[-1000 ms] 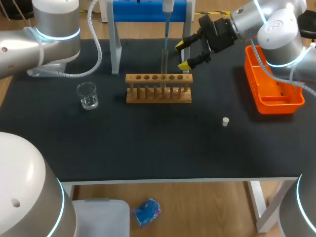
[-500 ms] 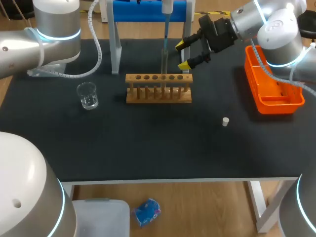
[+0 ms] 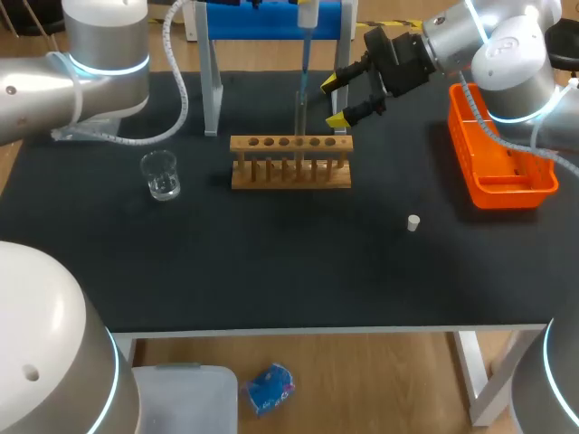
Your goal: Invert the test tube, pick up the pipette, mount the tip to pipette, aspirate from beaker and dispense into the tube, eject the tip, return the pipette, and cap with the stopper.
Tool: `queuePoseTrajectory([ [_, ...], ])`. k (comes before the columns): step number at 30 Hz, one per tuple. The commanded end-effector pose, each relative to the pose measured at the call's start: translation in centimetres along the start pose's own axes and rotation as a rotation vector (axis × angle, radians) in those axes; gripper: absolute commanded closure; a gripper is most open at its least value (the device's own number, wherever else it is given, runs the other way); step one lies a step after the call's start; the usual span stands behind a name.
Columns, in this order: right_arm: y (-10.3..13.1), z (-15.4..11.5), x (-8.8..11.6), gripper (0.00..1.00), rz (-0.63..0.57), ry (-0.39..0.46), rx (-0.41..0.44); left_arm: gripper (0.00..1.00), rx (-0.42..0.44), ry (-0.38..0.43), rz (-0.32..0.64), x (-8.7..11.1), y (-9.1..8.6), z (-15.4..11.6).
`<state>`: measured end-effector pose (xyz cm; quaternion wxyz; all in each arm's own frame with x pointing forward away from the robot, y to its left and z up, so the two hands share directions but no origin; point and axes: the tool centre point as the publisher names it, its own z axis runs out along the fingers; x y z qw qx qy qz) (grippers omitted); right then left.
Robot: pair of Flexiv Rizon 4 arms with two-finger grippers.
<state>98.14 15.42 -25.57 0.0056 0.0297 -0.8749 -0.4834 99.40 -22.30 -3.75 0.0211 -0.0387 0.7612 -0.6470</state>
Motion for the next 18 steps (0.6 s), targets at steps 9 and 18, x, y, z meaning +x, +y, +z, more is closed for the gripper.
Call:
queuePoseTrajectory([
  [9, -0.01, -0.06, -0.08, 0.00, 0.000, 0.004, 0.001, 1.00, 0.021, 0.003, -0.008, -0.38, 0.22, 0.84],
  [18, -0.01, -0.06, -0.08, 0.00, 0.000, 0.004, 0.001, 1.00, 0.040, -0.007, -0.006, -0.73, 0.43, 0.90],
])
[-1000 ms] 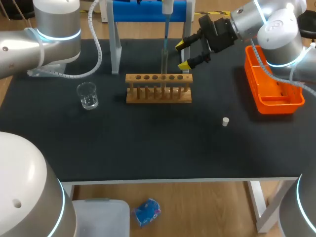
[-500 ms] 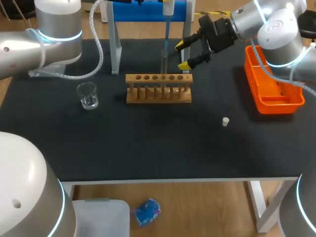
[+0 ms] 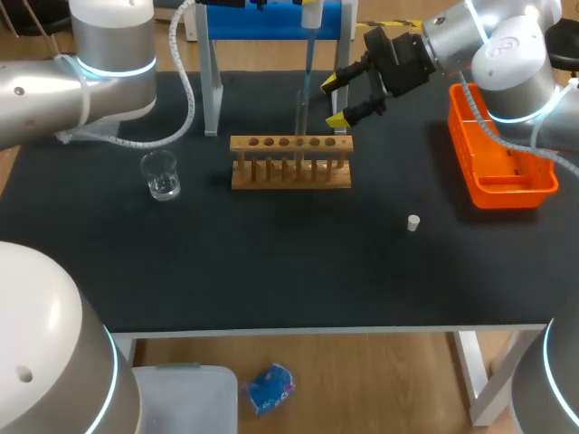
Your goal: Invert the test tube, pick up the pipette, mount the tip to pipette, aspirate from beaker and dispense into the tube, eject the tip, return the pipette, and cap with the stopper.
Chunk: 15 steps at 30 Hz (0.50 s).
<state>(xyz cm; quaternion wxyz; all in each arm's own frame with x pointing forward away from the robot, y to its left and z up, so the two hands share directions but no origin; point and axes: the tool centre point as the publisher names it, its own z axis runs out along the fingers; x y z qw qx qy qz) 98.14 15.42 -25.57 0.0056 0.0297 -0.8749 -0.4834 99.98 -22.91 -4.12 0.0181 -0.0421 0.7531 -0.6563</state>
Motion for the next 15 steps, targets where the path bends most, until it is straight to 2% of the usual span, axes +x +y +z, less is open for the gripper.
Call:
queuePoseTrajectory([
  [1, -0.01, -0.06, -0.08, 0.00, 0.000, 0.004, 0.002, 1.00, 0.017, -0.009, 0.005, -0.23, 0.20, 0.19],
  [15, -0.01, -0.06, -0.08, 0.00, 0.000, 0.004, 0.002, 1.00, 0.024, -0.059, 0.015, -0.82, 0.48, -0.40],
])
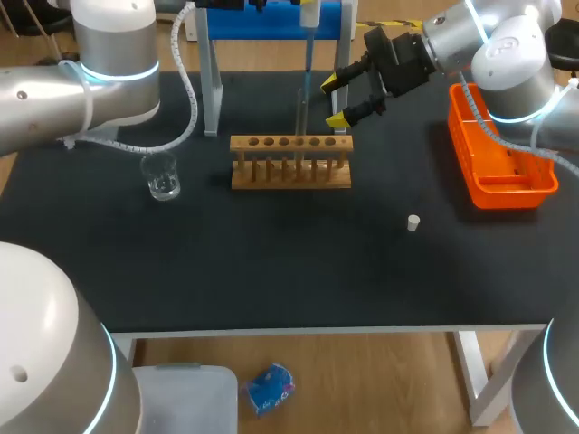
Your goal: Invert the test tube, pick up the pipette, mount the tip to pipette, aspirate from beaker and dispense into the tube, eject the tip, return the pipette, and cap with the stopper.
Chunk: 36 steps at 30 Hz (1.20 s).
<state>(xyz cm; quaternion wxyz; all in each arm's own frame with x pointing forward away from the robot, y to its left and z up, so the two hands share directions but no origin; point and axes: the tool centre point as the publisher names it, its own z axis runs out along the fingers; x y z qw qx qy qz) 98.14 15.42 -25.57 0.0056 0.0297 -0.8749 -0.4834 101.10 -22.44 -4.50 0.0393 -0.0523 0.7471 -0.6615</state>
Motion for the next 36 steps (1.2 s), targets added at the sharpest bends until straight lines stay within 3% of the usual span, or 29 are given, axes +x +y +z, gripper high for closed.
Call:
queuePoseTrajectory([
  [1, 0.0, -0.1, -0.1, 0.00, 0.000, 0.004, 0.002, 1.00, 0.008, -0.018, 0.005, 0.3, 0.1, -0.2],
  [17, 0.0, -0.1, -0.1, 0.00, 0.000, 0.004, 0.002, 1.00, -0.028, -0.066, 0.019, 0.5, 0.1, -1.2],
  [36, 0.0, -0.1, -0.1, 0.00, 0.000, 0.004, 0.002, 1.00, -0.030, -0.062, 0.008, 1.2, 0.5, -0.9],
])
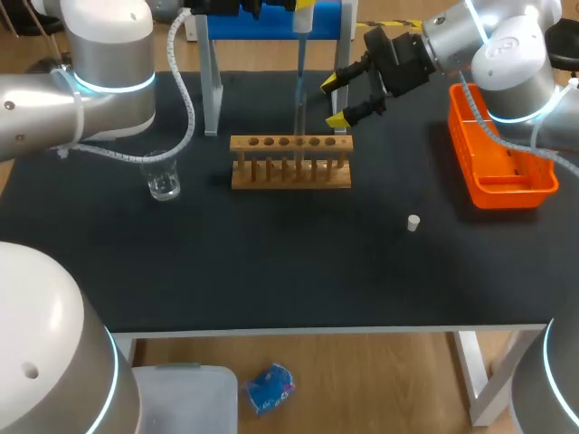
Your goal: Invert the test tube, pick up the pipette, mount the tip to pipette, aspirate from beaker and dispense into the tube, eject the tip, return the pipette, and cap with the stopper.
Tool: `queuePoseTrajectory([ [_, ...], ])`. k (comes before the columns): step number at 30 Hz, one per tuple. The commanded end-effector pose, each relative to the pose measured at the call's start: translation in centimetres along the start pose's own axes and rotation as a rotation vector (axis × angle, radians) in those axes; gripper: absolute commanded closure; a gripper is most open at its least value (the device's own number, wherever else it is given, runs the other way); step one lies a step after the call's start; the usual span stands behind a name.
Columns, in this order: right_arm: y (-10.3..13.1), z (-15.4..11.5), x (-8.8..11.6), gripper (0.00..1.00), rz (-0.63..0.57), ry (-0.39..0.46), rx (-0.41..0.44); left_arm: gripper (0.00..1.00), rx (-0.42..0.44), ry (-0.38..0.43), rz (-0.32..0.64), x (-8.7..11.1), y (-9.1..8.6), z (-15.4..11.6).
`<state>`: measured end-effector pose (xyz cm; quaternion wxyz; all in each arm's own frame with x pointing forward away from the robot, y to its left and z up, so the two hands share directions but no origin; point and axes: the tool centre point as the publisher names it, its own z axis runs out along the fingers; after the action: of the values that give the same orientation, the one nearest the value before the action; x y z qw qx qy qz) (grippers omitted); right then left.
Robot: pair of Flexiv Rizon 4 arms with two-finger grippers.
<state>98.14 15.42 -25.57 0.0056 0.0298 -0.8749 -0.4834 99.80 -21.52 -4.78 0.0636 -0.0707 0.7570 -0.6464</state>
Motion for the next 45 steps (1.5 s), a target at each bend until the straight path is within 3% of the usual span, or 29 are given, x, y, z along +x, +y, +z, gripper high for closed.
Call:
queuePoseTrajectory([
  [1, 0.0, -0.1, -0.1, 0.00, 0.000, 0.004, 0.002, 1.00, 0.005, 0.001, 0.002, 0.0, 0.0, 0.3],
  [45, 0.0, -0.1, -0.1, 0.00, 0.000, 0.004, 0.002, 1.00, 0.038, 0.005, -0.026, -0.5, 3.6, 0.9],
])
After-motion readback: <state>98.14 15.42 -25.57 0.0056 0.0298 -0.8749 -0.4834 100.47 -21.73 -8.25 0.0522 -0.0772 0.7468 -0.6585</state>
